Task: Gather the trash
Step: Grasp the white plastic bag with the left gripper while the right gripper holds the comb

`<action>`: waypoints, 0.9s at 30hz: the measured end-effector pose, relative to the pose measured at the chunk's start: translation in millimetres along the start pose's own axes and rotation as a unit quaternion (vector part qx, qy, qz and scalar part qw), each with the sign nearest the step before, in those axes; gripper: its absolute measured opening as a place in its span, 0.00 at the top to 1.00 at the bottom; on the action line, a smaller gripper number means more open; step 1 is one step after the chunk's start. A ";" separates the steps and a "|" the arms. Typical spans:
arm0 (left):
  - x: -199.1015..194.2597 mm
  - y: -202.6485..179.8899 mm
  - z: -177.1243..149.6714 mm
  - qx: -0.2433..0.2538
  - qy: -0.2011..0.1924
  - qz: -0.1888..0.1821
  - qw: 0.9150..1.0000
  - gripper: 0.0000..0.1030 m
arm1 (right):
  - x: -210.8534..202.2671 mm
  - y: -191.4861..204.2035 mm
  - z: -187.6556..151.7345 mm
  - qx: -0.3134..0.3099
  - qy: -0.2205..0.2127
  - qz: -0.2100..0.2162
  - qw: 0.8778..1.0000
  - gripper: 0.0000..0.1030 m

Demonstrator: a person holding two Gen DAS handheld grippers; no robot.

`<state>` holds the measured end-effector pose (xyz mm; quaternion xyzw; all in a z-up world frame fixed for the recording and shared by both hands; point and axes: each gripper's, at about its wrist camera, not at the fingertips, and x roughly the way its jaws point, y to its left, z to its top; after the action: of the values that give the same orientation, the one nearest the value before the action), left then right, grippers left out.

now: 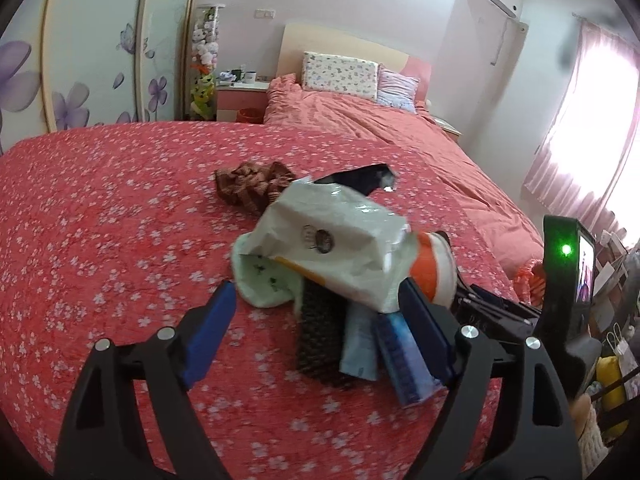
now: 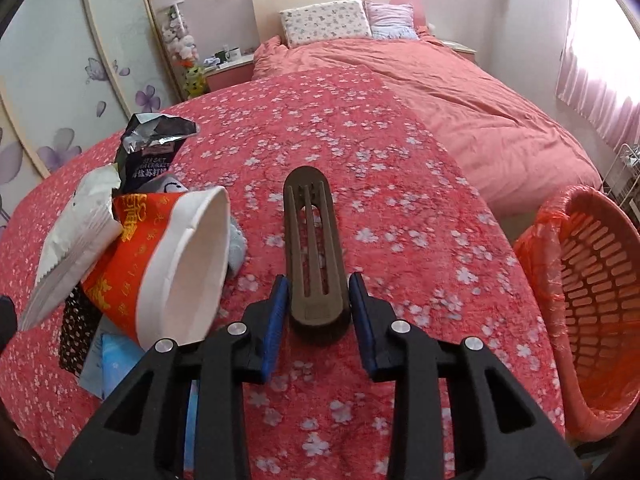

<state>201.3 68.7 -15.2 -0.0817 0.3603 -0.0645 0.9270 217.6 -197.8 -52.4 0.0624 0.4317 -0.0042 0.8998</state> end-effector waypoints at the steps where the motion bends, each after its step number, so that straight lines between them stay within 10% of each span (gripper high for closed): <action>1: 0.9 -3.7 0.6 0.003 0.000 -0.001 1.000 0.20 | -2.4 -4.6 -2.4 0.006 -0.001 -0.001 1.000 0.69; 13: 34.8 -34.1 9.9 0.038 0.005 0.049 0.998 0.25 | -11.7 -31.3 -11.1 0.039 -0.001 -0.003 0.999 0.69; 27: 29.6 65.6 16.2 -0.044 0.025 0.127 0.991 0.28 | -13.9 -39.2 -16.0 0.042 -0.003 -0.001 0.999 0.69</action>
<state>237.9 129.3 -35.9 -0.0742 0.3931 0.0672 0.9140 194.1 -235.5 -55.7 0.1001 0.4290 -0.0236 0.8975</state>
